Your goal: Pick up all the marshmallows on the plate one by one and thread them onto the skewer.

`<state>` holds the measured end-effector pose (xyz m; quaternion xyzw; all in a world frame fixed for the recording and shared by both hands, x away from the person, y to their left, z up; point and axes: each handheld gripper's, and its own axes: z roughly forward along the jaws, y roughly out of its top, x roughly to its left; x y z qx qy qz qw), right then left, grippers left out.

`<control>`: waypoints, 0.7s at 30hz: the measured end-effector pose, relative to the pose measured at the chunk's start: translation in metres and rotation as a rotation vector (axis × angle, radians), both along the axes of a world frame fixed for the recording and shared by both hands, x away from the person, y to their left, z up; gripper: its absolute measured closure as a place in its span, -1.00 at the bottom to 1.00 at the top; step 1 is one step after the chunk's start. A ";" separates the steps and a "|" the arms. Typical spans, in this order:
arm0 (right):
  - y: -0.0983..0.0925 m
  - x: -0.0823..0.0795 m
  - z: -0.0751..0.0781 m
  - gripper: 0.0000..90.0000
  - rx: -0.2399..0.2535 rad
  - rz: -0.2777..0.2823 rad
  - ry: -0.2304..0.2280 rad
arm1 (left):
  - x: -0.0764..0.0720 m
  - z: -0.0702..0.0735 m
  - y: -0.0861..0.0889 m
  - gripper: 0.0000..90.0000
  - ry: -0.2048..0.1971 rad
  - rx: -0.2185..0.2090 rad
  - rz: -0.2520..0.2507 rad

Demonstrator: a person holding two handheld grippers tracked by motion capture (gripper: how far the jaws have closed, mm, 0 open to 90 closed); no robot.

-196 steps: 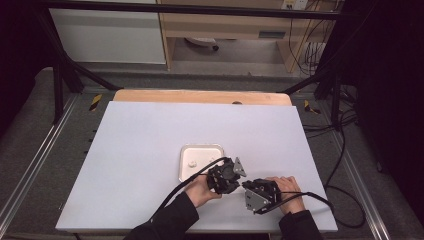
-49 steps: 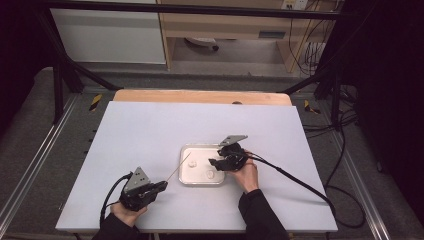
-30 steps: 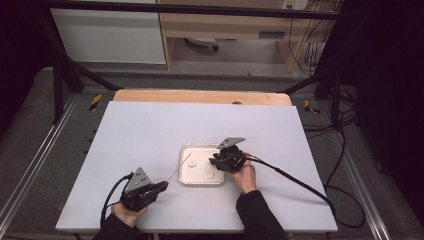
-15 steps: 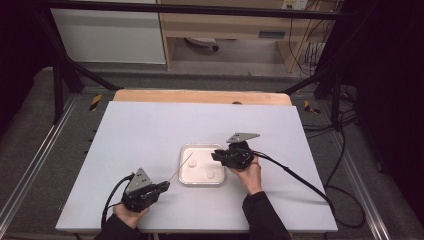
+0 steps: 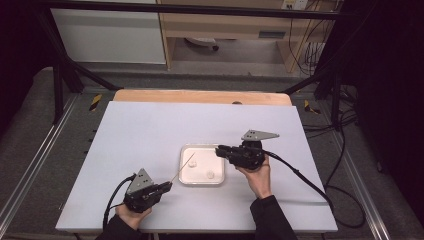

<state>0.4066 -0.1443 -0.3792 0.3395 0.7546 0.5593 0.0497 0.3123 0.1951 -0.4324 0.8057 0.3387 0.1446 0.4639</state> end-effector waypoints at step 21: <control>0.021 0.006 0.003 0.71 0.175 0.027 0.077 | -0.002 0.002 -0.005 0.94 -0.018 -0.018 -0.015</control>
